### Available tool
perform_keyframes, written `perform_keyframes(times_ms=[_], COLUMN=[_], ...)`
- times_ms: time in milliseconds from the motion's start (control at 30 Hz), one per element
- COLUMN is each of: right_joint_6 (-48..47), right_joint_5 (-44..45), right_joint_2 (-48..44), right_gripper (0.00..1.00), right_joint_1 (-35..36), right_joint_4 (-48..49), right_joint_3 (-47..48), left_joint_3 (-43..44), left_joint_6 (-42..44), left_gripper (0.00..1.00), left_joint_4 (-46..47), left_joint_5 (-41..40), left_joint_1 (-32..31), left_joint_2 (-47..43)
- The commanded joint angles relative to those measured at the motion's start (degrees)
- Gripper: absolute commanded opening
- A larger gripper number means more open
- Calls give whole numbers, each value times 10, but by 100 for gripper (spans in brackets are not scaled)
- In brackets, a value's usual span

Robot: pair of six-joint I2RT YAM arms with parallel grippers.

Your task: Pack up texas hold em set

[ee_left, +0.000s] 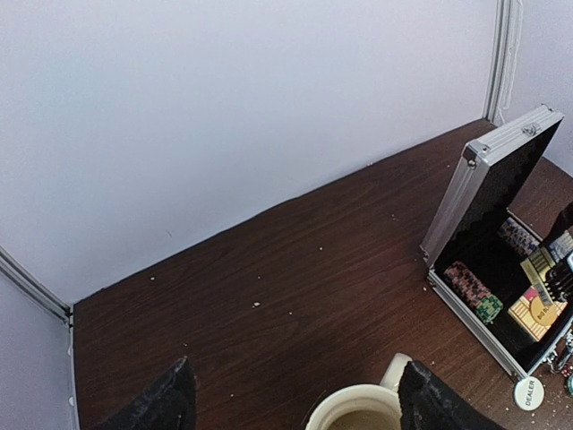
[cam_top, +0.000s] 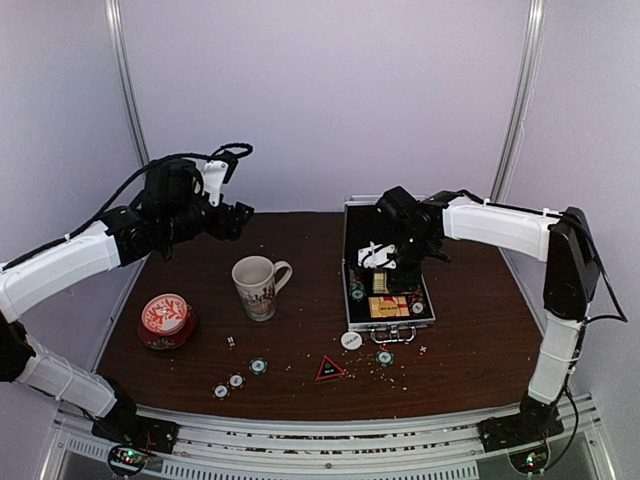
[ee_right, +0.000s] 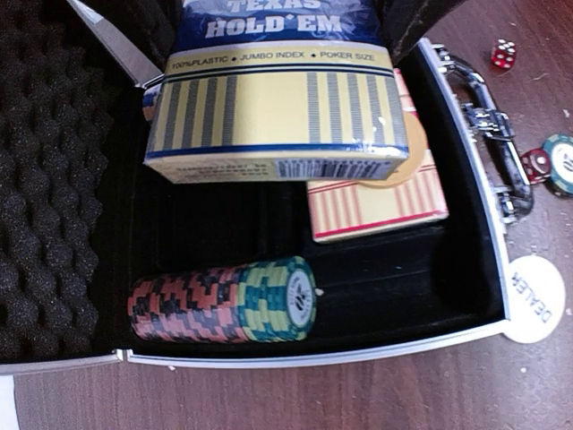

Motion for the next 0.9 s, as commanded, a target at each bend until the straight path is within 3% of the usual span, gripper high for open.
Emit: perform_keyframes(times_ms=[0, 867], right_joint_6=[-37, -95], right_joint_5=[21, 61], right_joint_2=[32, 137], right_gripper=[51, 52], right_joint_1=[-22, -51], right_joint_4=[40, 117], right_joint_3=[34, 87], left_joint_3=[-2, -1], left_joint_6=[8, 13], left_gripper=[79, 79], left_joint_4=[26, 23], left_joint_5=[4, 15], left_joint_1=[3, 2], left_joint_2=[-17, -19])
